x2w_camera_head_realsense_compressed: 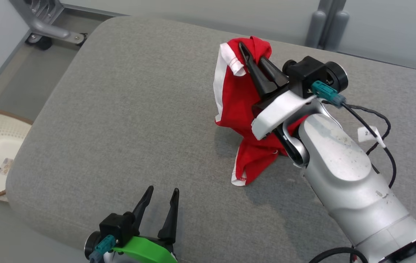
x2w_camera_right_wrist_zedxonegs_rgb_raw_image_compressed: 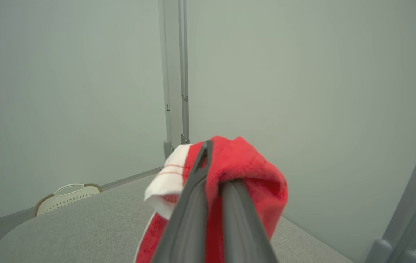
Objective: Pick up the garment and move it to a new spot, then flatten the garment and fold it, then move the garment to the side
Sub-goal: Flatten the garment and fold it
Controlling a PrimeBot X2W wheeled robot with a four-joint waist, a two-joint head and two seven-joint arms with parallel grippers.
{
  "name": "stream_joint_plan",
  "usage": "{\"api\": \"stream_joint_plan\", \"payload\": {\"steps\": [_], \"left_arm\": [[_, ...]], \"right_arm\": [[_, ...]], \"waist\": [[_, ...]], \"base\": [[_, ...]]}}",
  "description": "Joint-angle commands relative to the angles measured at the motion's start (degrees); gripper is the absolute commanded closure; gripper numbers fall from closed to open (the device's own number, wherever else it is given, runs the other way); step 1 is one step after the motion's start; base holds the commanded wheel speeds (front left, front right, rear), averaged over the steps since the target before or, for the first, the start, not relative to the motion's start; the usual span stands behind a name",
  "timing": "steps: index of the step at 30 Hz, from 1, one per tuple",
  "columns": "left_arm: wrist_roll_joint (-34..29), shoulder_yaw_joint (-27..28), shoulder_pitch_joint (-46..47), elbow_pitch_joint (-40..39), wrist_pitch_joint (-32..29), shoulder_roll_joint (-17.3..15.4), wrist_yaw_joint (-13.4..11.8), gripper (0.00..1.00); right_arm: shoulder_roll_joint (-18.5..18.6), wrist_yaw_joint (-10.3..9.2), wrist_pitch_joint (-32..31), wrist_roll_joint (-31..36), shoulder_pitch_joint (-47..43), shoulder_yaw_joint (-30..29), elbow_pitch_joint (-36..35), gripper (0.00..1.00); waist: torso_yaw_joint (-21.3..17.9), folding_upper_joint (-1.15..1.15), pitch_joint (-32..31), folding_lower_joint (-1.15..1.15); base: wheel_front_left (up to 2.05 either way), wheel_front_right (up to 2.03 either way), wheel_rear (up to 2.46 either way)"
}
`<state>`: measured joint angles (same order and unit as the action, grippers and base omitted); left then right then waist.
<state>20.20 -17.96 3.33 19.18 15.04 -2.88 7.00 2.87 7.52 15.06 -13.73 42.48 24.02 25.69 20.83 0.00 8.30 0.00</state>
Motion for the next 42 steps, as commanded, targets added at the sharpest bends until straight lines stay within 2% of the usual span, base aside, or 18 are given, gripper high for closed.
{"api": "stream_joint_plan", "payload": {"steps": [1,2,3,7,12,19,24,28,34,42], "left_arm": [[0.8,-1.2,1.3,0.0,0.1,-0.1,-0.4,0.00],[1.2,-1.8,1.3,0.1,0.2,-0.1,-0.6,0.00],[1.7,-2.0,1.2,0.1,0.1,-0.1,-1.0,0.00],[2.9,-2.8,1.0,-0.5,0.1,-0.1,-2.0,0.00],[2.4,-1.4,0.2,-0.5,0.1,-0.1,-2.3,0.00],[1.5,-0.7,1.5,-0.2,0.1,-0.1,-1.8,0.00],[1.2,-0.3,1.5,-0.1,0.1,-0.1,-1.6,0.00],[0.8,0.2,0.6,0.2,0.1,-0.1,-1.3,0.00],[0.6,0.4,-0.5,0.7,0.1,-0.1,-0.9,0.00],[1.2,-0.4,0.6,0.8,0.1,-0.1,-0.6,0.00]], "right_arm": [[0.8,-0.08,-0.8,0.6,2.3,0.8,6.1,0.90],[1.0,-0.09,-1.9,0.4,3.1,1.2,9.6,0.28],[0.9,-0.09,-2.2,-0.1,4.1,1.9,12.6,0.00],[0.9,-0.09,-1.5,-1.1,7.1,4.5,21.2,0.00],[1.7,-0.09,-0.2,-3.7,6.7,6.3,23.4,0.00],[4.8,-0.09,0.1,-6.3,2.8,7.0,19.3,0.00],[8.0,-0.09,0.1,-7.4,-5.9,5.6,11.7,0.00],[9.2,-0.09,0.1,-7.7,-13.6,4.9,6.9,0.00],[8.9,-0.09,0.1,-8.0,-21.7,4.2,4.1,0.00],[7.3,-0.08,0.1,-5.6,-19.8,1.7,5.6,0.00]], "waist": [[5.7,0.00,2.4,0.00],[6.8,0.00,2.5,0.00],[7.5,0.00,2.5,0.00],[9.2,0.00,3.2,0.00],[6.9,0.00,3.0,0.00],[2.8,0.00,2.4,0.00],[0.5,0.00,1.5,0.00],[-0.5,0.00,0.9,0.00],[-0.8,0.00,0.8,0.00],[1.1,0.00,2.1,0.00]], "base": [[0.00,0.00,0.00],[0.00,0.00,0.00],[0.00,0.00,0.00],[0.00,0.00,0.00],[0.00,0.00,0.00],[0.00,0.00,0.00],[0.00,0.00,0.00],[0.00,0.00,0.00],[0.00,0.00,0.00],[0.00,0.00,0.00]]}}
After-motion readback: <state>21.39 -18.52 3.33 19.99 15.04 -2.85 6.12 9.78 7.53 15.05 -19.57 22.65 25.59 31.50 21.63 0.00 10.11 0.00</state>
